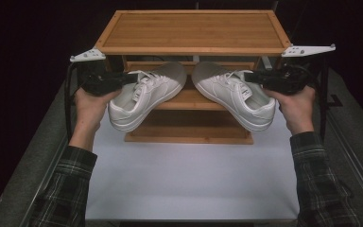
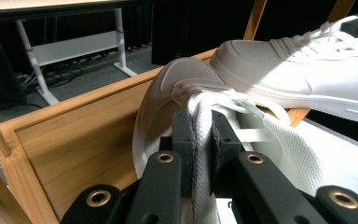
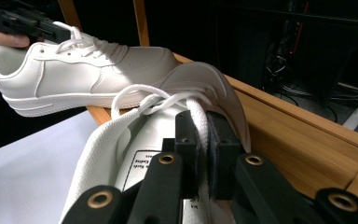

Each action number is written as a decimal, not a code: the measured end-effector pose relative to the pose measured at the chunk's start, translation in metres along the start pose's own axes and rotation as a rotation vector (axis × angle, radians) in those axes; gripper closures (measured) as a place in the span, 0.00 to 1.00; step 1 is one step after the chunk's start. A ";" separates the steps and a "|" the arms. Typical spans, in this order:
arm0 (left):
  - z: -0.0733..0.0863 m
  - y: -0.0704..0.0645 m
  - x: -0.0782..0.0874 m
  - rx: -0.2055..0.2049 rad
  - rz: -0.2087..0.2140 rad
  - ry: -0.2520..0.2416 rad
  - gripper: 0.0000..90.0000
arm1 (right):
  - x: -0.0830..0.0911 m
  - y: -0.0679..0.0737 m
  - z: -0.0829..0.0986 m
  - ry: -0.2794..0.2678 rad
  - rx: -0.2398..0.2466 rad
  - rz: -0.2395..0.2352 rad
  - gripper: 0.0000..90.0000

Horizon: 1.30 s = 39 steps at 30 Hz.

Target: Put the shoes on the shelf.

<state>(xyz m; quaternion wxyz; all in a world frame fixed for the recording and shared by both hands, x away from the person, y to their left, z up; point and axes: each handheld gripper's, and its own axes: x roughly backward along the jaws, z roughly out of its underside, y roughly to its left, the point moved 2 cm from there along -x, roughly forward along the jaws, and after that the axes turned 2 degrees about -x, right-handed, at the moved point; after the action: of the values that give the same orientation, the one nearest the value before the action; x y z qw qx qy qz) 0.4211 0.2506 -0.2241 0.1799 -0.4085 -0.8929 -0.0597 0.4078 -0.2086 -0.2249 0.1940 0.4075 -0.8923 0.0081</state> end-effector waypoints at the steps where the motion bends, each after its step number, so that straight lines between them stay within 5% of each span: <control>1: 0.000 0.000 -0.001 0.001 -0.006 -0.001 0.93 | 0.000 0.000 0.000 0.001 0.004 0.005 0.93; 7: 0.000 -0.001 0.000 0.009 -0.016 0.001 0.82 | -0.001 0.001 0.000 0.013 0.014 0.014 0.88; 9: 0.001 0.004 0.004 0.059 0.020 -0.047 0.81 | -0.001 0.001 0.001 0.007 0.010 0.009 0.85; 19: -0.001 0.007 0.016 0.060 0.003 -0.075 0.56 | 0.009 -0.002 -0.002 -0.034 -0.035 0.016 0.62; 26: -0.001 -0.004 0.033 0.004 -0.021 -0.018 0.34 | 0.028 0.004 -0.003 -0.029 -0.050 0.029 0.37; 39: 0.007 -0.021 0.073 -0.040 -0.035 -0.031 0.18 | 0.056 0.026 0.003 -0.039 -0.038 0.057 0.22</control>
<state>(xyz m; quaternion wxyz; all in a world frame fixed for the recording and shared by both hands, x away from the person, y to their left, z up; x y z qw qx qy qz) 0.3592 0.2901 -0.2028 0.1567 -0.3971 -0.9012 -0.0746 0.3551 -0.2322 -0.2044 0.1838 0.3783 -0.9072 -0.0112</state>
